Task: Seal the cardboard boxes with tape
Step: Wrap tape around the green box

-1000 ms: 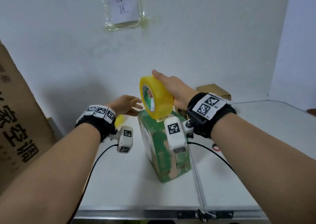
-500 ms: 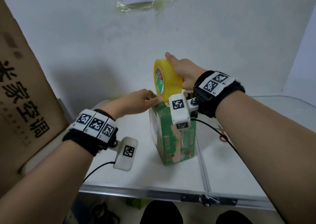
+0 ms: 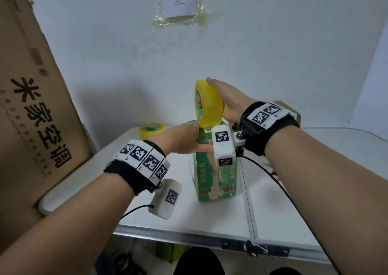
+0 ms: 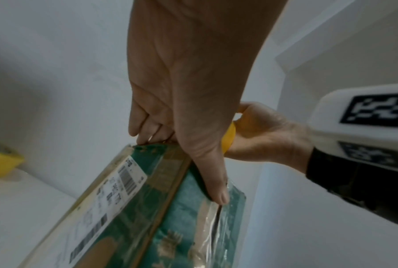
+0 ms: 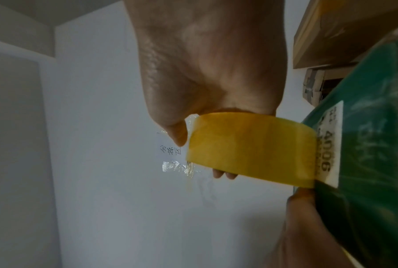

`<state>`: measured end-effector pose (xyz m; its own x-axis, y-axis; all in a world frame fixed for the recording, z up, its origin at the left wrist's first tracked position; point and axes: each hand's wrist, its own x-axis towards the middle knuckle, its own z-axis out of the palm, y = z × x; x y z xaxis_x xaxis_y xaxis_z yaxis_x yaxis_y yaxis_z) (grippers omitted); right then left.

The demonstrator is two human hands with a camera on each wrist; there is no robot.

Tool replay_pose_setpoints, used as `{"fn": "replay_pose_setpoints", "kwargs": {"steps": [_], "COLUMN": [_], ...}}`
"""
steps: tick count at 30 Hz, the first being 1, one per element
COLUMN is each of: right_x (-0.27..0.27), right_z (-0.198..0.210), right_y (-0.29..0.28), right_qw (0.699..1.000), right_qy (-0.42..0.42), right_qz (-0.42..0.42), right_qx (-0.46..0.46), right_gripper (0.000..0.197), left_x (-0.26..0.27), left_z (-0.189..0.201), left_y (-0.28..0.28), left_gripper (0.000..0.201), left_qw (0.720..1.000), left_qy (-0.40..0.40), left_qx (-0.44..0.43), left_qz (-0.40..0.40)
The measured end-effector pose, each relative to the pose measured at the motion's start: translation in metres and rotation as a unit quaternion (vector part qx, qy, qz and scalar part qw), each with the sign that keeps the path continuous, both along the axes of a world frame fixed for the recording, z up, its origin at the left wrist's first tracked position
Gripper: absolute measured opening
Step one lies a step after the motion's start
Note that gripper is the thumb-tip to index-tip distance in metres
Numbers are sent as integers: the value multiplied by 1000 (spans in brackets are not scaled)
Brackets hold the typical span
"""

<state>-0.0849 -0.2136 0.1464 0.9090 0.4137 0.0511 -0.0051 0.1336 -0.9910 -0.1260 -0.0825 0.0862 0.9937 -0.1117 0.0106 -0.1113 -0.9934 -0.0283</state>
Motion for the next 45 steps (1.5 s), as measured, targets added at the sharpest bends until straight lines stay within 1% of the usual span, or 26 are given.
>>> {"fn": "replay_pose_setpoints", "kwargs": {"steps": [4,9,13,15,19,21,24,26,29,30,33,35,39,41,43,45], "right_x": [9,12,9,5,-5,-10,-21,-22,-25,-28,-40,-45,-52,-50,-49,-49], "right_z": [-3,-6,-2,-1,3,6,4,-4,-10,-12,-27,-40,-66,-78,-85,-88], "right_y": [9,13,13,8,-5,-9,-9,-12,-19,-20,-22,-22,-25,-28,-30,-31], "right_qw": [1000,999,998,998,997,997,999,999,998,999,999,999,998,997,997,996], "right_qy": [-3,-23,-39,-36,-35,-35,6,13,17,20,37,35,46,39,40,41], "right_qz": [-12,-42,-42,-45,-67,-66,-33,-44,-53,-43,-9,-5,-7,-15,-20,-24], "right_qx": [7,-15,-22,-22,-34,-32,-28,-1,26,24,-6,-25,-42,-61,-66,-69], "right_gripper": [34,42,32,34,34,37,39,47,47,46,49,53,49,50,50,51], "left_x": [9,20,26,29,32,33,39,42,42,43,46,47,53,55,55,54], "left_z": [-2,-1,-3,-3,-4,-4,-3,-3,-5,-5,-5,-4,-4,-3,-1,-1], "left_y": [10,18,21,21,23,22,18,15,14,16,25,29,23,18,13,10], "left_gripper": [69,62,61,60,67,58,45,42,40,40,31,37,40,48,56,58], "left_qw": [1000,1000,999,999,998,998,998,998,998,998,997,997,999,999,998,998], "left_qy": [2,-10,-23,-23,-18,-21,-33,-35,-39,-43,-54,-54,-48,-38,-36,-39], "left_qx": [-23,-22,-22,-27,-58,-63,-48,-51,-53,-50,-26,-18,-16,-27,-33,-35], "left_qz": [15,5,16,17,13,11,15,14,15,17,39,48,18,20,26,27]}}
